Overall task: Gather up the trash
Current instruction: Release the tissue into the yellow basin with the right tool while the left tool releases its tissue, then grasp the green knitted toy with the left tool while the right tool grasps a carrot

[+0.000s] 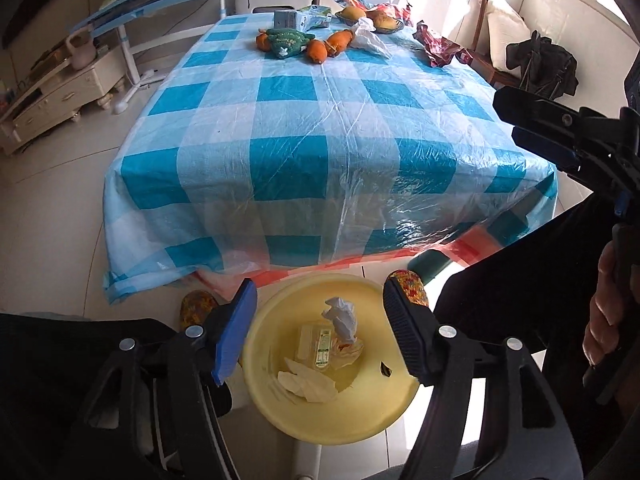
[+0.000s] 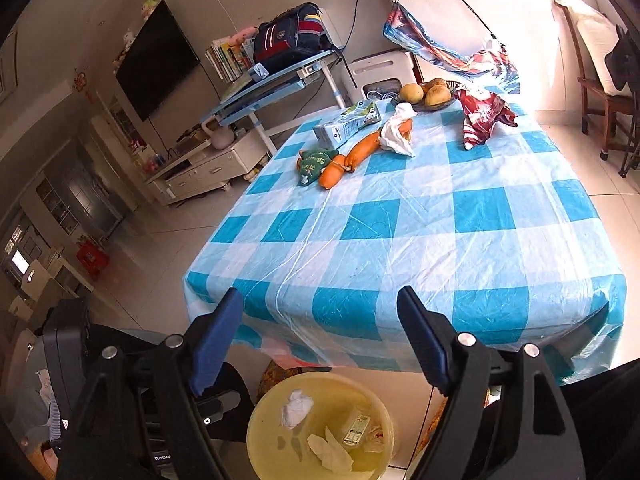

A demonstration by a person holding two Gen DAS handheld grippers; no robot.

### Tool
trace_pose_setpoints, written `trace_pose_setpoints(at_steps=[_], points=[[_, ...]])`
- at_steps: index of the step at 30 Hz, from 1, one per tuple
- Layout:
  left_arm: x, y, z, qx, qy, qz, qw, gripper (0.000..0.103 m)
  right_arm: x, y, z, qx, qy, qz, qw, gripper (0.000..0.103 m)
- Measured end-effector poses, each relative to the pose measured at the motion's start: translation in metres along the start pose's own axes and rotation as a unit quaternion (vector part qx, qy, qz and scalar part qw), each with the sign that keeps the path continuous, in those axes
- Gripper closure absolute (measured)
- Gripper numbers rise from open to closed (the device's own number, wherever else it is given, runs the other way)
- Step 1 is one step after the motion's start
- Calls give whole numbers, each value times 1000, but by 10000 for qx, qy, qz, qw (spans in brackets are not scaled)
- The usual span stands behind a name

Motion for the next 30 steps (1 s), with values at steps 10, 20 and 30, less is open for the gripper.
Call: trace_pose_setpoints(at_steps=[10,20,30], points=[[-14,-11,2,-362,170,453,9982,27,-3,-4,5,54,16,111,9999,24],[-19,-17,-7,-481,40,645,9967,24,-1,1,2,133,-130,67,9998,23],[-25,-23,-27,-507,-487,785,9944,23,1,3,-5,200,-375,58,9991,23]])
Point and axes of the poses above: each gripper's, at about its wrist camera, not at the fingertips, and y roughly the way its jaws point, z to its right, x to its underside, the point moved 7 cm from there along y, roughly the way its jaws point, and after that the axes turned 3 degrees about x, right-handed, at the moved point
